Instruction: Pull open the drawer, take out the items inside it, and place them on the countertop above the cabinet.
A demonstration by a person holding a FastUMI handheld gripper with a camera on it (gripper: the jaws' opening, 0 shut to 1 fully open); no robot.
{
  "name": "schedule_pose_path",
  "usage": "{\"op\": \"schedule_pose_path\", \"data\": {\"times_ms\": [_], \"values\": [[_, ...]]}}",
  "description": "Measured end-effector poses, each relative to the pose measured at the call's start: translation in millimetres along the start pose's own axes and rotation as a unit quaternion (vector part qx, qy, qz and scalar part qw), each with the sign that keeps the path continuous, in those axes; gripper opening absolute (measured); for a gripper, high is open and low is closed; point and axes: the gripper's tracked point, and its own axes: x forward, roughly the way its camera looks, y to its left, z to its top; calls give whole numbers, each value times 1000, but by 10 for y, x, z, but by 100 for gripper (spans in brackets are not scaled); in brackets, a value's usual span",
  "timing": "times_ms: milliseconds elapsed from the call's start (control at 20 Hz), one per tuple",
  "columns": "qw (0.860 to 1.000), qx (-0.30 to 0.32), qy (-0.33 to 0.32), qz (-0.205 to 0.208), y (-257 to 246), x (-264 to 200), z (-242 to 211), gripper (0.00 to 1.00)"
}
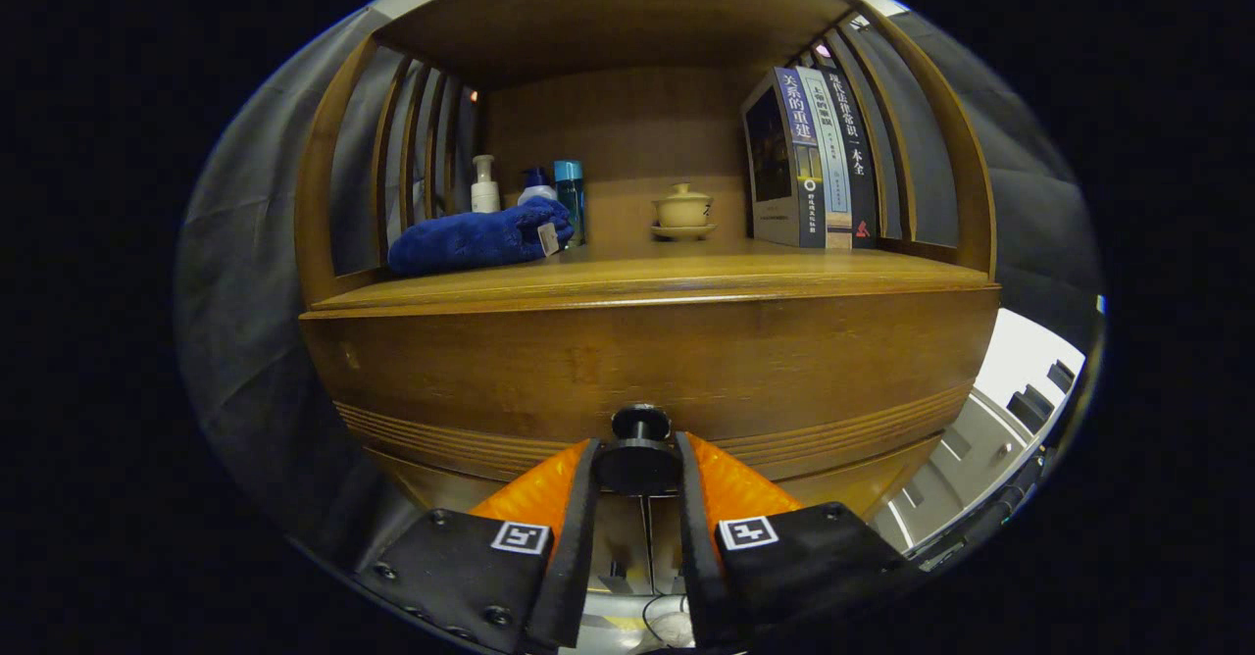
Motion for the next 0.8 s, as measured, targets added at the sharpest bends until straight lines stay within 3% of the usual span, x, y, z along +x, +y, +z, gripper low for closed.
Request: {"op": "schedule_pose_path", "data": {"times_ms": [100,250,300,800], "values": [[1000,-9,-5,5,-5,-2,-2,44],[999,29,3,21,-1,-29,-31,45],[999,40,6,21,4,-26,-33,38],[1000,21,14,-3,21,-308,-103,38]]}}
